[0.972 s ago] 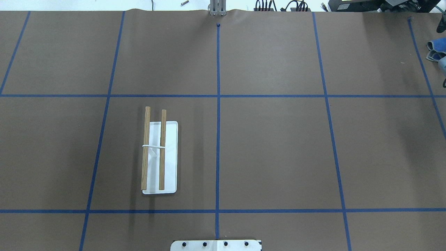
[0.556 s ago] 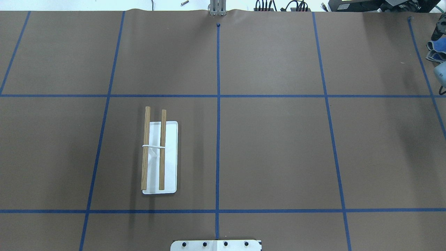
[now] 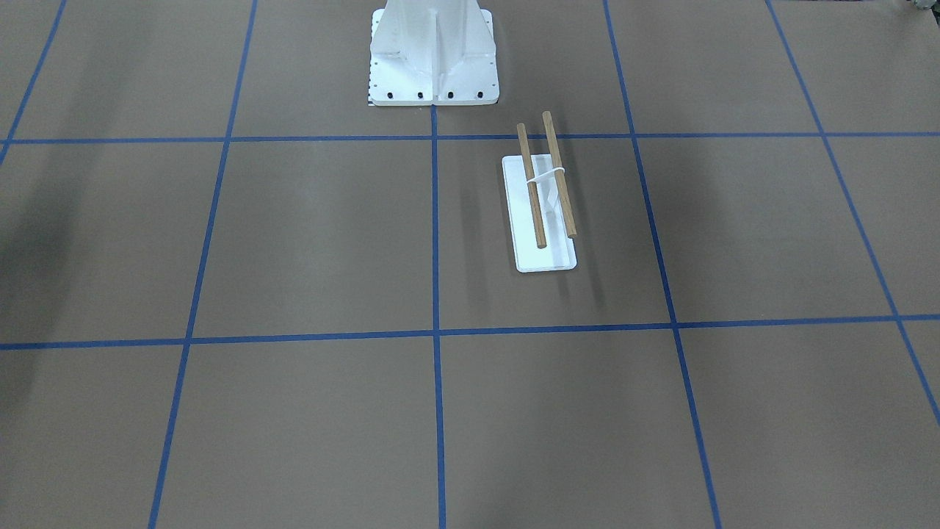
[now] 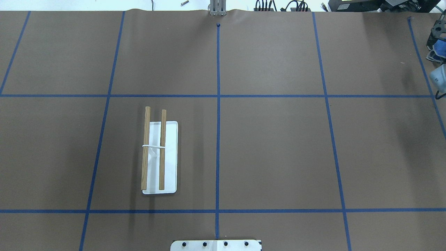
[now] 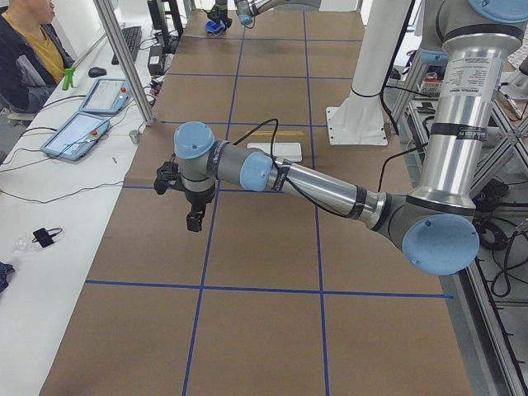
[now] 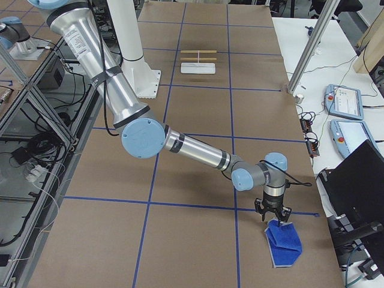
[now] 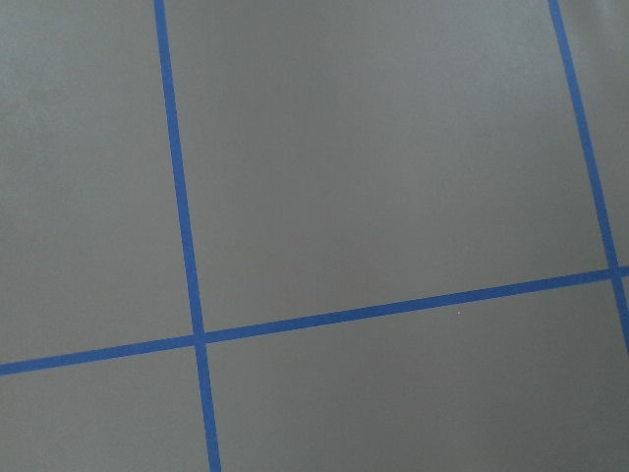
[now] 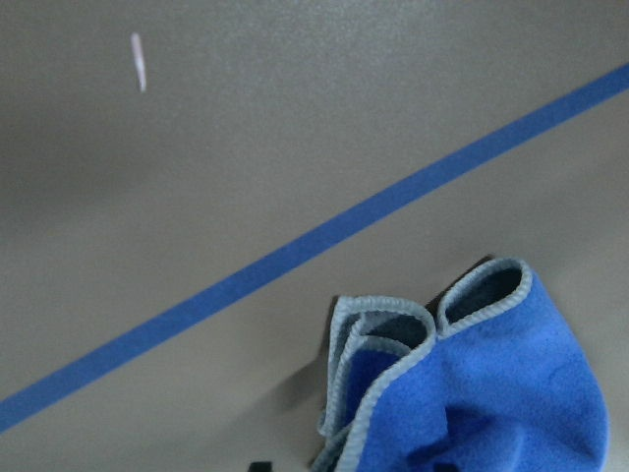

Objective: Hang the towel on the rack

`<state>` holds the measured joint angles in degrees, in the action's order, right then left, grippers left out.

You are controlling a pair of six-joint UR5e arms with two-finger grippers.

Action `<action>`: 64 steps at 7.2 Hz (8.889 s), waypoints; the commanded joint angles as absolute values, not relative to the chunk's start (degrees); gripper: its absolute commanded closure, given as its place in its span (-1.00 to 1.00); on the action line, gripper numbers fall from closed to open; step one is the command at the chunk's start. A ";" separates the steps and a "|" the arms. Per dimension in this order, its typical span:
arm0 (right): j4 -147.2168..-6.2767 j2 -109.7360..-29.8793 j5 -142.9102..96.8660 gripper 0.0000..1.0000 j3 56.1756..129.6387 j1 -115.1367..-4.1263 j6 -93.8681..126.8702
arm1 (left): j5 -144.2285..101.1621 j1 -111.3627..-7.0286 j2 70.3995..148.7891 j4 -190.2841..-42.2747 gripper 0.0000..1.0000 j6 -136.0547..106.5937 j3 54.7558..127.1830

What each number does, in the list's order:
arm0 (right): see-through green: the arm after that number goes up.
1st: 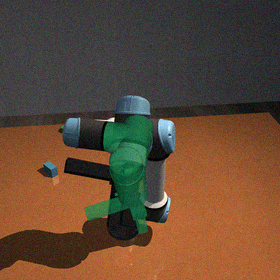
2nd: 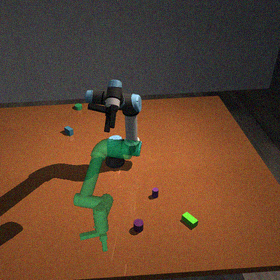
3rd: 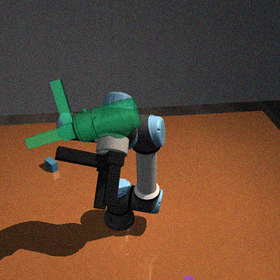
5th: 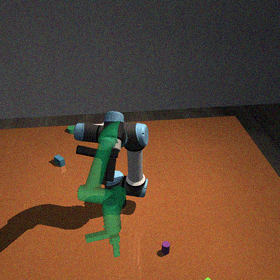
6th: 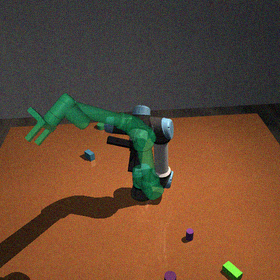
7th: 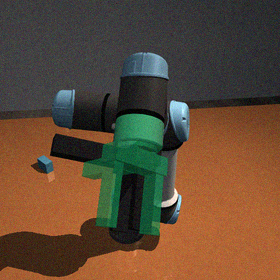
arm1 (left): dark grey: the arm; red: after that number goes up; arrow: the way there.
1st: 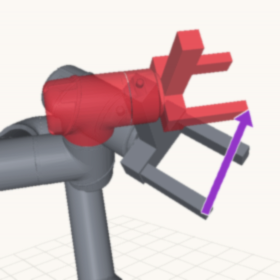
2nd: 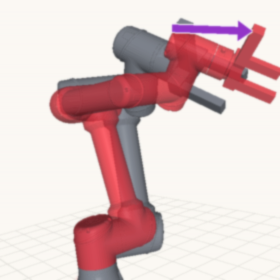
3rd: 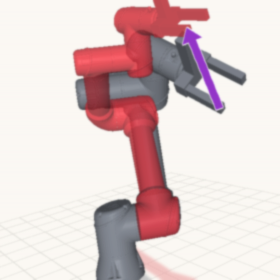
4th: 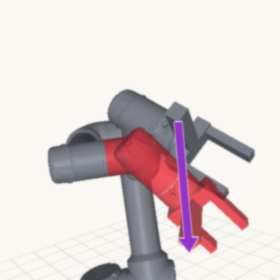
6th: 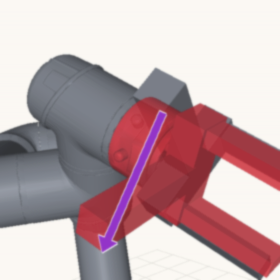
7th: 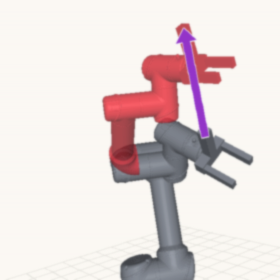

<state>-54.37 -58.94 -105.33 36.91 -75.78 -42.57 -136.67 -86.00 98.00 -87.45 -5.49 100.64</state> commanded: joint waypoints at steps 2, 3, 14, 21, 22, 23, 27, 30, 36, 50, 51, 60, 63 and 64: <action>-54.40 -58.97 -105.29 1.00 36.91 -75.76 -42.28 | -136.67 -86.04 98.00 -87.45 -0.97 -5.54 100.63; -54.40 -58.89 -105.29 1.00 36.91 -75.67 -42.01 | -136.67 -86.04 98.00 -87.45 -0.97 -5.54 100.72; -98.96 -63.81 -118.92 1.00 92.55 -72.36 4.24 | -137.02 -85.78 99.13 -87.63 -0.96 -7.89 102.74; -111.27 -52.67 -112.09 1.00 116.01 -51.89 37.41 | -136.93 -62.80 116.50 -108.90 -0.96 -90.04 102.04; -112.57 -49.51 -110.15 1.00 115.75 -50.20 38.31 | -136.93 -59.80 120.20 -109.68 -0.96 -103.05 102.04; -115.11 -46.00 -107.95 1.00 115.23 -48.01 38.32 | -136.85 -57.68 123.45 -110.21 -0.96 -114.32 102.04; -115.84 -35.96 -103.73 1.00 108.38 -43.87 38.50 | -134.75 -49.31 126.30 -121.36 -0.96 -133.74 101.43; -118.38 -33.14 -98.80 1.00 107.40 -40.00 38.41 | -126.59 -48.69 126.73 -132.49 -0.96 -143.93 98.72; -120.83 -30.95 -92.81 1.00 107.75 -34.45 38.41 | -118.04 -42.72 128.85 -137.20 -0.96 -148.27 97.03; -121.99 -29.62 -92.20 0.66 108.28 -33.66 38.50 | -118.12 -41.13 128.14 -139.75 1.00 -148.18 96.24; -121.99 -29.71 -92.28 -0.83 108.28 -33.66 38.50 | -118.12 -41.13 128.06 -139.75 1.00 -148.01 96.24; -125.07 -52.63 -100.18 -1.00 133.68 -41.73 40.17 | -136.47 -42.01 111.64 -152.48 1.00 -101.66 98.18; -125.07 -55.27 -101.24 -1.00 133.77 -44.98 39.99 | -142.89 -48.23 108.82 -152.67 1.00 -98.26 98.17; -125.07 -56.33 -102.90 -1.00 133.77 -46.57 39.99 | -144.48 -49.73 107.24 -152.67 1.00 -99.04 98.35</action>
<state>-125.07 -55.03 -101.26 133.73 -44.64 40.01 -142.39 -47.54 108.94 -152.64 -98.67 98.22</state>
